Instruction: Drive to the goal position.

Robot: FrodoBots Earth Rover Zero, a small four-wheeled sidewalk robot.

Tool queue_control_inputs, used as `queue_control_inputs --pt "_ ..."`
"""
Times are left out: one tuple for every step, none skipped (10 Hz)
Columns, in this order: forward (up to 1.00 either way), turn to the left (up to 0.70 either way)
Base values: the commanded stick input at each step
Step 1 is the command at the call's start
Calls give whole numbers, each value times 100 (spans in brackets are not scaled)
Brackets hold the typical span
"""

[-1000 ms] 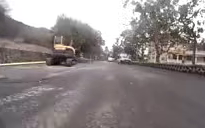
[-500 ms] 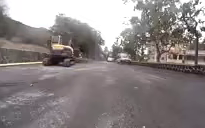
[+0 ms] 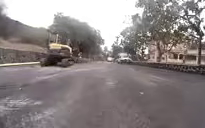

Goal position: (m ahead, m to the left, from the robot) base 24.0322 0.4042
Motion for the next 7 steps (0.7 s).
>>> queue_control_inputs --pt "70 0" --pt "70 0" --pt "70 0" --pt "70 0" --pt "70 0" --pt "70 0" --pt "70 0"
